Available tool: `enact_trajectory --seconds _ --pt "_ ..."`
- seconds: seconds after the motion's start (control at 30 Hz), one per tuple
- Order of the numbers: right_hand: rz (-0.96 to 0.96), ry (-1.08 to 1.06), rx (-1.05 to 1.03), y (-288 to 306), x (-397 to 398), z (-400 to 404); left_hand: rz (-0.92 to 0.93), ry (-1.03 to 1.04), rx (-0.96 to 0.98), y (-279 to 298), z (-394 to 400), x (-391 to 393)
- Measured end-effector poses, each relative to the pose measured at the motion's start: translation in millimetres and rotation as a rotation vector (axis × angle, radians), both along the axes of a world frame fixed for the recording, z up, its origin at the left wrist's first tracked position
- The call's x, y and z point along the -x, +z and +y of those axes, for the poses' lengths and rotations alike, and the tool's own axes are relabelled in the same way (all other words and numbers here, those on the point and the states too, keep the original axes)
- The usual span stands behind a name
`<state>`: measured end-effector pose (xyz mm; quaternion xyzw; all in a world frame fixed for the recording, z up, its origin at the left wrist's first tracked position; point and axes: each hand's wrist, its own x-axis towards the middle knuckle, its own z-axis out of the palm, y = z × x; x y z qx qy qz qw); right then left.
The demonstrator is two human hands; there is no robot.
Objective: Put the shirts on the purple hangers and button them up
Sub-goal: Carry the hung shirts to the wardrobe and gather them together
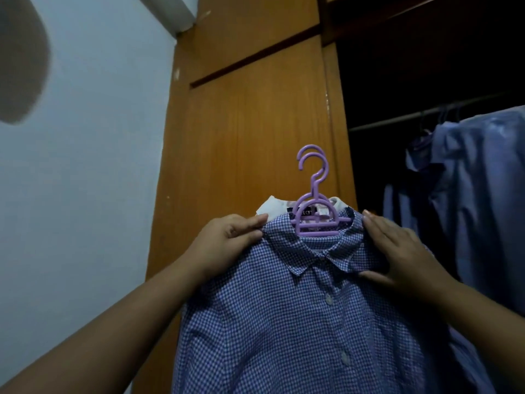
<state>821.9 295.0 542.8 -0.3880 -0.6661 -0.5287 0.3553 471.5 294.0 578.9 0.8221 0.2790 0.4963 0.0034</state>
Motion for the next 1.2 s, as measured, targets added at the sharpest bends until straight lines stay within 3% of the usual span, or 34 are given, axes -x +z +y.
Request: enact_trajectory --seconds 0.2,0.4,0.7,0.9,1.2 --pt "0.051 -0.099 -0.03 11 -45 -1 -0.076 -0.264 0.18 20 38 -47" --pt "0.03 -0.16 -0.04 26 -81 0 -0.154 -0.351 0.221 36 62 -85" --pt "0.01 -0.183 -0.062 42 -134 -5 -0.38 -0.348 0.221 57 68 -132" --pt "0.021 -0.192 0.028 53 -205 -9 -0.485 -0.189 0.095 70 77 -161" --pt "-0.034 -0.461 0.238 82 -256 -52 -0.637 -0.303 0.142 58 72 -183"
